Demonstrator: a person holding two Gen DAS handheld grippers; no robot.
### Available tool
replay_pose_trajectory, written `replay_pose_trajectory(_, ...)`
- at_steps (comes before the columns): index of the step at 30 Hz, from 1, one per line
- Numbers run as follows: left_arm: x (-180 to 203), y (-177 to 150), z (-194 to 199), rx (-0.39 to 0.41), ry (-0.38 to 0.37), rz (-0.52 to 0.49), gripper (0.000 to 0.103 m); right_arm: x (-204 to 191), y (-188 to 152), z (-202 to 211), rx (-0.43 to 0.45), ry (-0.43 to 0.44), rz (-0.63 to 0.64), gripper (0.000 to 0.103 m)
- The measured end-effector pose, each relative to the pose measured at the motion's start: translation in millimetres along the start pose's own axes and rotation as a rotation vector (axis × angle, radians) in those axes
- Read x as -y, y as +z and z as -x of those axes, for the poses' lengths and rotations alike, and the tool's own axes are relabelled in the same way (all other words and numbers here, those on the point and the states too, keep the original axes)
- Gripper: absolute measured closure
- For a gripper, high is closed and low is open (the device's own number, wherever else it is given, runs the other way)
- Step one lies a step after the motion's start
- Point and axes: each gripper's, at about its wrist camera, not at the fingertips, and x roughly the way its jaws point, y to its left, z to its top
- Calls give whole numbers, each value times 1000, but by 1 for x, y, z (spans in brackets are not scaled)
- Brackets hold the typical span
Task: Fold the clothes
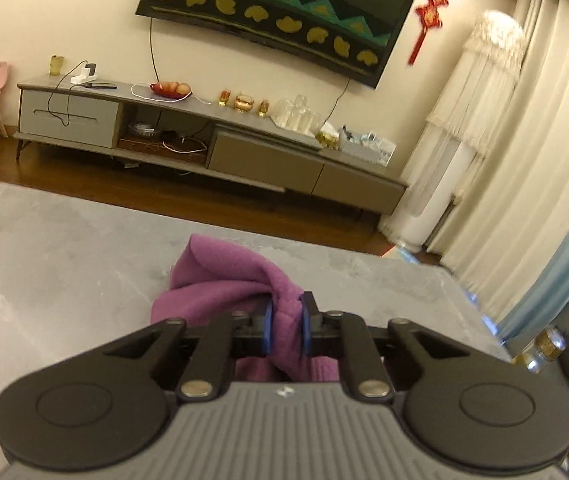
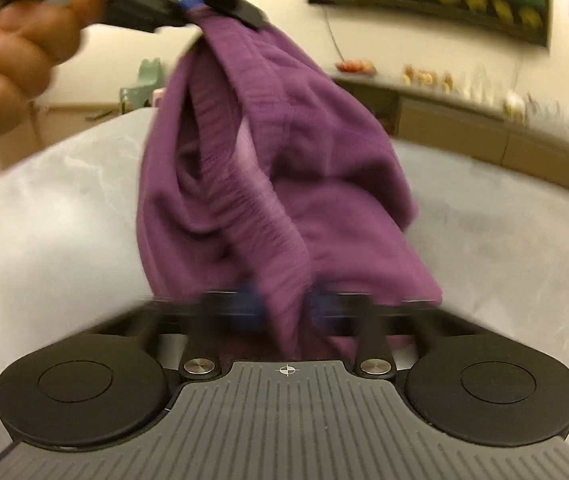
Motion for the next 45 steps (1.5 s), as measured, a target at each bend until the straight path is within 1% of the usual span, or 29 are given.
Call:
replay_pose_trajectory(2,12,15,-10,5,18,-29,91,23,18,23,117,-33,-105,103)
replay_pose_trajectory(3,18,27,-10,29,4,-27,91,36,29,40,186,-59,-148,103)
replay_pose_trajectory(6,28,55,18,165,-103,7,91,59,70,106,400,-116,-162,103)
replay_pose_trajectory(8,23,62,43,247,-166,43,90,60,90,146,494,-85,-122,103)
replay_pose_trajectory(9,14,51,47,239,-138,72,88,58,95,163,517,-41,-95,103)
replay_pose_trajectory(11,-6,27,52,211,-68,134,78,45,87,179,492,73,-60,103)
replay_pose_trajectory(12,-19,8,47,170,-15,172,70,34,75,176,450,122,-48,103)
replay_pose_trajectory(15,-60,-54,29,31,152,288,59,8,30,151,327,156,-21,103)
replay_pose_trajectory(17,-77,-89,29,-45,130,370,49,5,1,128,242,151,-74,103)
replay_pose_trajectory(18,-81,-101,29,-70,113,393,41,4,-7,121,212,150,-92,103)
replay_pose_trajectory(21,-87,-124,28,-115,33,444,31,2,-18,108,164,163,-103,103)
replay_pose_trajectory(24,-81,-135,18,-139,-106,537,23,10,-12,100,183,167,-111,103)
replay_pose_trajectory(25,-78,-138,14,-148,-158,573,16,15,-13,96,190,172,-122,103)
replay_pose_trajectory(26,-77,-143,10,-161,-202,598,13,20,-12,93,194,186,-135,103)
replay_pose_trajectory(28,-71,-144,-5,-183,-229,605,7,24,-11,78,183,246,-168,103)
replay_pose_trajectory(29,-67,-144,-12,-194,-240,606,7,23,-10,76,170,292,-179,103)
replay_pose_trajectory(30,-64,-145,-20,-204,-251,608,13,23,-11,76,160,330,-186,103)
replay_pose_trajectory(31,-61,-141,-25,-210,-241,584,50,22,-13,76,147,355,-179,103)
replay_pose_trajectory(32,-61,-134,-32,-220,-225,546,76,22,-14,74,133,366,-169,103)
replay_pose_trajectory(33,-61,-125,-39,-232,-209,507,91,22,-15,72,122,368,-165,103)
replay_pose_trajectory(35,-57,-101,-31,-181,-182,417,92,22,-17,68,99,372,-157,100)
replay_pose_trajectory(36,-56,-88,-19,-127,-172,364,92,26,-17,68,102,375,-169,90)
replay_pose_trajectory(37,-62,-77,3,-44,-176,337,92,34,-17,72,121,381,-198,74)
replay_pose_trajectory(39,-76,-54,48,132,-187,291,92,49,-17,78,160,396,-261,63)
replay_pose_trajectory(40,-83,-43,71,220,-193,268,92,59,-18,80,180,406,-307,63)
replay_pose_trajectory(41,-100,-38,84,269,-151,312,92,69,-19,79,187,409,-363,63)
replay_pose_trajectory(43,-151,-45,83,248,-35,469,92,87,-24,70,164,376,-473,62)
replay_pose_trajectory(44,-177,-48,82,234,24,549,92,94,-28,61,125,323,-515,61)
replay_pose_trajectory(45,-194,-56,77,206,62,584,92,97,-31,51,81,265,-536,60)
